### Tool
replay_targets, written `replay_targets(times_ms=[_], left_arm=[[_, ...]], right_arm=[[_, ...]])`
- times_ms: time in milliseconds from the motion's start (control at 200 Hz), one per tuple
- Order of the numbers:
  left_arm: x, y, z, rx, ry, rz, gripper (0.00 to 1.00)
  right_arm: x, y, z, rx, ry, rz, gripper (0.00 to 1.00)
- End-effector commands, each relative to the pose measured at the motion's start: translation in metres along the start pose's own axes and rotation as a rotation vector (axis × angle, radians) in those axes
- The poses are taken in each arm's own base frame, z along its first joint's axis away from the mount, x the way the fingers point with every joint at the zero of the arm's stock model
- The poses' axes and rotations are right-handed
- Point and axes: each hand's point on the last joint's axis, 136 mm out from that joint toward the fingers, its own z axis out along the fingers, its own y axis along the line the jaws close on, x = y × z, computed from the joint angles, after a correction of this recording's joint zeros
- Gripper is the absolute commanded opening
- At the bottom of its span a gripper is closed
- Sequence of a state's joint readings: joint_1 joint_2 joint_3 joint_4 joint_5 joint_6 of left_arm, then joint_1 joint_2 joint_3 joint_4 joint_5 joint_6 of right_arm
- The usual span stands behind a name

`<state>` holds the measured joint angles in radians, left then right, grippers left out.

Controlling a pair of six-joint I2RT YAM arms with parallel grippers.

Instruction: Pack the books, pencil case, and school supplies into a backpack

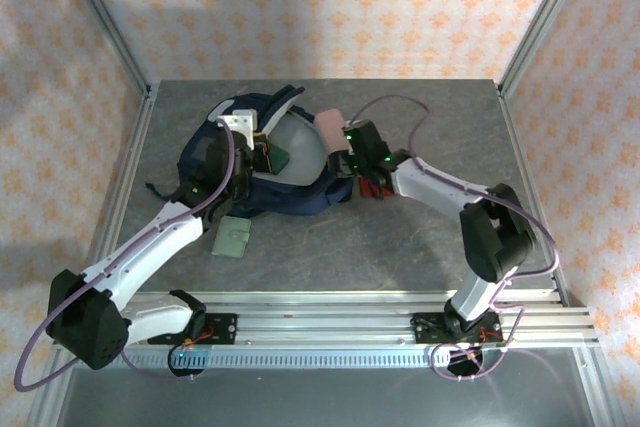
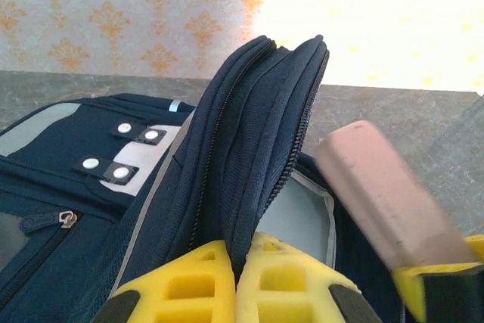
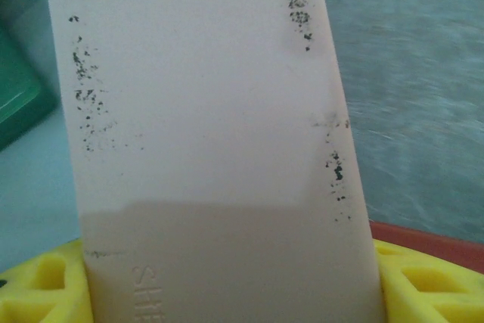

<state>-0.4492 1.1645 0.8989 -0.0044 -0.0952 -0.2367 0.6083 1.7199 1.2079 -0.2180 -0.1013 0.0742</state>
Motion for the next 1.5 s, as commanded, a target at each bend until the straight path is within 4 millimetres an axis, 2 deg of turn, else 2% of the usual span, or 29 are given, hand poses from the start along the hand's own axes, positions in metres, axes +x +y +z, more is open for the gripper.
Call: replay_targets(times_ms=[0,100,210,410,626,756,976,1116,1176,1256,1351,1397,1492], left_arm=[[-0.046,-0.004,-0.022,0.04,-0.162,-0.044,0.0],[-0.045,-0.005,-0.024,0.047,-0.157,-0.048,0.0],[-0.046,-0.008,-0.026,0.067,-0.16,-0.055,0.0],[-0.039,-0.012,-0.028,0.106,-0.147,-0.071,0.0],[-0.024,-0.016,-0.031,0.144,-0.129,-0.087,0.0],[-0.021,-0.017,-0.032,0.152,-0.125,-0.088,0.0],[-0.024,-0.021,-0.03,0.162,-0.129,-0.09,0.0],[-0.025,-0.021,-0.03,0.163,-0.131,-0.087,0.0],[-0.025,-0.021,-0.03,0.161,-0.133,-0.087,0.0],[-0.024,-0.02,-0.031,0.161,-0.133,-0.09,0.0],[-0.021,-0.02,-0.03,0.161,-0.128,-0.093,0.0],[-0.018,-0.019,-0.029,0.161,-0.122,-0.094,0.0],[-0.013,-0.02,-0.028,0.167,-0.115,-0.095,0.0]], right_arm=[[-0.013,0.024,0.014,-0.038,-0.015,-0.144,0.52],[-0.014,0.04,0.029,-0.05,0.006,-0.21,0.52],[-0.017,0.047,0.047,-0.026,0.037,-0.268,0.54],[-0.03,0.045,0.071,0.058,0.05,-0.331,0.54],[-0.044,0.033,0.082,0.165,0.036,-0.379,0.54],[-0.034,0.035,0.091,0.171,0.08,-0.439,0.55],[0.002,0.078,0.089,0.075,0.119,-0.621,0.58],[-0.003,0.104,0.078,-0.004,0.063,-0.64,0.6],[-0.013,0.104,0.079,0.016,0.034,-0.617,0.64],[-0.026,0.095,0.081,0.096,-0.006,-0.577,0.77],[-0.036,0.089,0.074,0.132,-0.053,-0.522,0.93],[-0.039,0.086,0.068,0.129,-0.075,-0.495,0.96],[-0.041,0.083,0.049,0.095,-0.112,-0.438,0.97]])
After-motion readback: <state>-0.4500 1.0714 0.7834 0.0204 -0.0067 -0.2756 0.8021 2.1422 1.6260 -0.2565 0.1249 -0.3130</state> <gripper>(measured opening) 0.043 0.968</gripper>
